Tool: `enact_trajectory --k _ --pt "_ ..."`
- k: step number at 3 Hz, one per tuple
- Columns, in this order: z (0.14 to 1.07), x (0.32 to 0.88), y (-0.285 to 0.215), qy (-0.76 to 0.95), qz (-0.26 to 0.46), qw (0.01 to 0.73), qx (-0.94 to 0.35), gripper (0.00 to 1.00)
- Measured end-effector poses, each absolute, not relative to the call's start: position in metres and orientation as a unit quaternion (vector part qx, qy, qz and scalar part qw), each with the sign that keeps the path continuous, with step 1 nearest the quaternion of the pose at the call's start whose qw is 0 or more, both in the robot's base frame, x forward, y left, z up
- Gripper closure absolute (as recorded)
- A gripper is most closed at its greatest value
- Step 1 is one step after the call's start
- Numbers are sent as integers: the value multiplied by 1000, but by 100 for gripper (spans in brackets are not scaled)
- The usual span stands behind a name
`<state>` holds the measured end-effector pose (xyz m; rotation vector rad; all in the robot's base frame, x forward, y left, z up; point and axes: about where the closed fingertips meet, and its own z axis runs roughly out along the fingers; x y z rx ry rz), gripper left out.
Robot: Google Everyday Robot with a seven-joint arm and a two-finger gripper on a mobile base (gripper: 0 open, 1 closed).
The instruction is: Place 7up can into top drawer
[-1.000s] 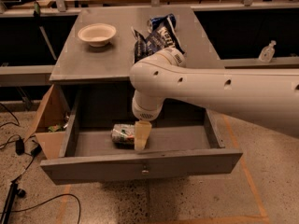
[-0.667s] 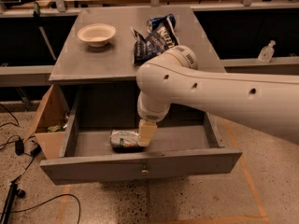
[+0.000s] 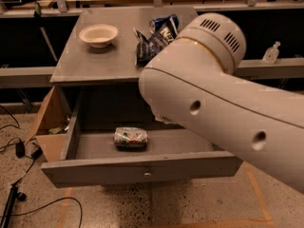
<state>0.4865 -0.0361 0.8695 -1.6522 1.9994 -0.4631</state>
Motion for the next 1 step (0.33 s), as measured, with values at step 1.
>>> enact_trajectory --k 1 --pt "901 481 -50 732 -216 261 -591 69"
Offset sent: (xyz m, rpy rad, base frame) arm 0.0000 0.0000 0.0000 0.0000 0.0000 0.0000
